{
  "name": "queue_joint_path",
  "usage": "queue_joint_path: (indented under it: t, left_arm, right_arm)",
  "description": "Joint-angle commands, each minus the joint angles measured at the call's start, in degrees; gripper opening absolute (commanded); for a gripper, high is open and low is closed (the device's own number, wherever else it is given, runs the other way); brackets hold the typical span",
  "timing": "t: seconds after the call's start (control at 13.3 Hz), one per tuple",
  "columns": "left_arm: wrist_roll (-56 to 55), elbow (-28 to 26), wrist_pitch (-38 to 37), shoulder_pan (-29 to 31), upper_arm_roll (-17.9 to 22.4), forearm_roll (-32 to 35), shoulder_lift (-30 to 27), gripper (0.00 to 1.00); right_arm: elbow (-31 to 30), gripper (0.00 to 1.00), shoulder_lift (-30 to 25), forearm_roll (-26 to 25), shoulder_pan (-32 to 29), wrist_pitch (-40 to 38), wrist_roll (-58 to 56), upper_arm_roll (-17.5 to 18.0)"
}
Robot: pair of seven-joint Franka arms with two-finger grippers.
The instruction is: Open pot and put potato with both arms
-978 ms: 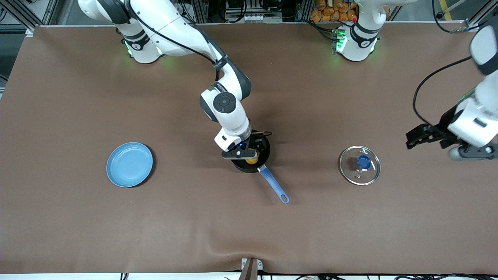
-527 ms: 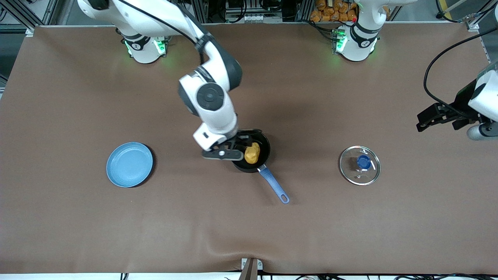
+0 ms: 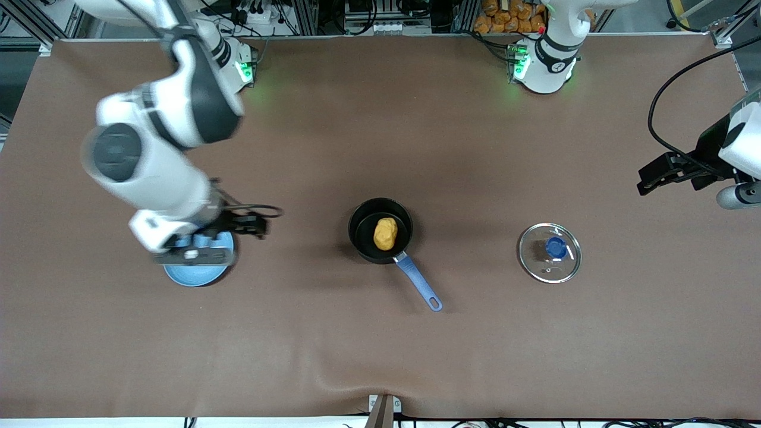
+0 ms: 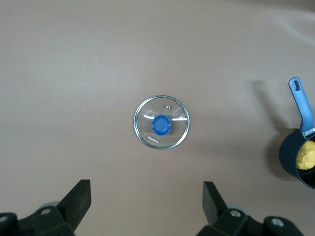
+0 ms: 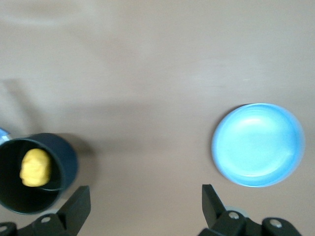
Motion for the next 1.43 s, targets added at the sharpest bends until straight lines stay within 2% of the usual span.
queue_joint_path:
  t: [0.0,0.08,0.3,1.35]
  left_arm:
    - [-0.25,-0.07,-0.96,0.08,0.01,-0.09,-0.45,1.0]
    - [-0.43,-0.07,-0.96,0.08,0.01,-0.09,-0.45,1.0]
    - [-0.61,-0.07,-1.13,0.08,0.01,-0.01,-0.62,1.0]
    - [0.45,-0.42,-3.24,0.69,0.01,0.08,-1.59,1.0]
  right_arm:
    - [-1.59,1.0,-4.74,-4.66,-4.08,-3.58,-2.41,1.23]
    - [-1.59,1.0,-5.88,-6.25,-4.96,-5.07,-2.85,1.23]
    - [-1.68,1.0,-8.0,-6.36,-7.6,-7.37,-3.47,1.23]
    - [-2.03,1.0,-14.33,-7.67,-14.29,-9.65,-11.38,1.15]
